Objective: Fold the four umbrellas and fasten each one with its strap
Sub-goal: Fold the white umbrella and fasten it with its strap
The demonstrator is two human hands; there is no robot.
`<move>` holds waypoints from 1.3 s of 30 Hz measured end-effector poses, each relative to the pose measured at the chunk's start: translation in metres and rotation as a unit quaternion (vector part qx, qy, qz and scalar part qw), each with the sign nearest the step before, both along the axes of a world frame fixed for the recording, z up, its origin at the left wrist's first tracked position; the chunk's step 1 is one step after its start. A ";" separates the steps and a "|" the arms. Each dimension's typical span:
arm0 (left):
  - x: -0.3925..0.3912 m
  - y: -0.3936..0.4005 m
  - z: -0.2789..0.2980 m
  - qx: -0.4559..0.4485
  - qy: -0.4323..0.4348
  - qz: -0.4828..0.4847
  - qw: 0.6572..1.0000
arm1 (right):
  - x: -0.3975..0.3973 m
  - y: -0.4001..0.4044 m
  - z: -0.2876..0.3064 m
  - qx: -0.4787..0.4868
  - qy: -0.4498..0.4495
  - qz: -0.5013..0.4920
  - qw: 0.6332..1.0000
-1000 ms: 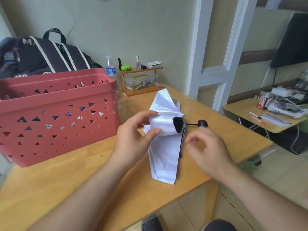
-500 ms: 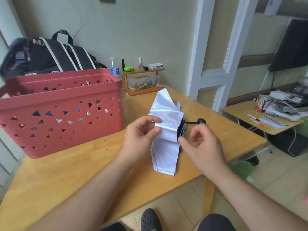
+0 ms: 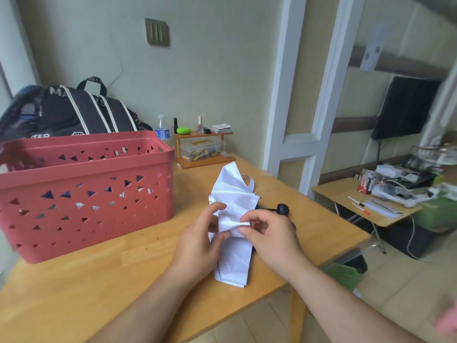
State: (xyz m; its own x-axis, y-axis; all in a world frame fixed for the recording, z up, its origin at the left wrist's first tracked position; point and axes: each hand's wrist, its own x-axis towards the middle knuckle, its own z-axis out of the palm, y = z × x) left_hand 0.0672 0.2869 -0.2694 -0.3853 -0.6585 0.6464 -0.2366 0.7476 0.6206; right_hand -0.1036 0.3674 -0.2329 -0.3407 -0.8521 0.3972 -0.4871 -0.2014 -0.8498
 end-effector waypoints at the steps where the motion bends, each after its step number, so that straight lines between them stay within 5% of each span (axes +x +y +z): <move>1: 0.000 0.001 0.000 0.000 -0.008 -0.007 1.000 | -0.002 0.001 -0.001 0.003 0.000 -0.003 1.000; 7: 0.003 0.009 -0.001 0.030 -0.035 0.026 0.999 | -0.004 0.006 0.001 0.003 0.018 0.001 1.000; 14: 0.003 0.011 -0.003 0.000 -0.023 0.040 0.999 | 0.007 0.006 0.011 -0.010 0.295 -0.051 0.954; 22: 0.003 0.005 -0.006 0.022 -0.018 0.060 0.998 | 0.013 -0.003 0.009 -0.044 0.435 -0.037 0.899; 30: 0.002 -0.002 -0.005 0.095 -0.083 0.082 0.989 | 0.011 0.000 0.001 -0.069 0.344 -0.009 0.936; 35: 0.001 -0.004 -0.005 0.009 -0.160 0.104 0.982 | 0.008 0.006 -0.022 -0.104 0.352 -0.012 0.930; 39: 0.002 -0.009 -0.005 0.026 -0.232 0.105 0.967 | 0.010 0.008 -0.034 -0.124 0.355 -0.010 0.927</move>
State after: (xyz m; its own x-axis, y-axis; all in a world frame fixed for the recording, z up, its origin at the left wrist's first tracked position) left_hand 0.0696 0.2780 -0.2739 -0.4802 -0.7805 0.4003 -0.6417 0.6237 0.4463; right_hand -0.0931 0.3752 -0.2667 0.0670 -0.7006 0.7104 -0.9111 -0.3333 -0.2427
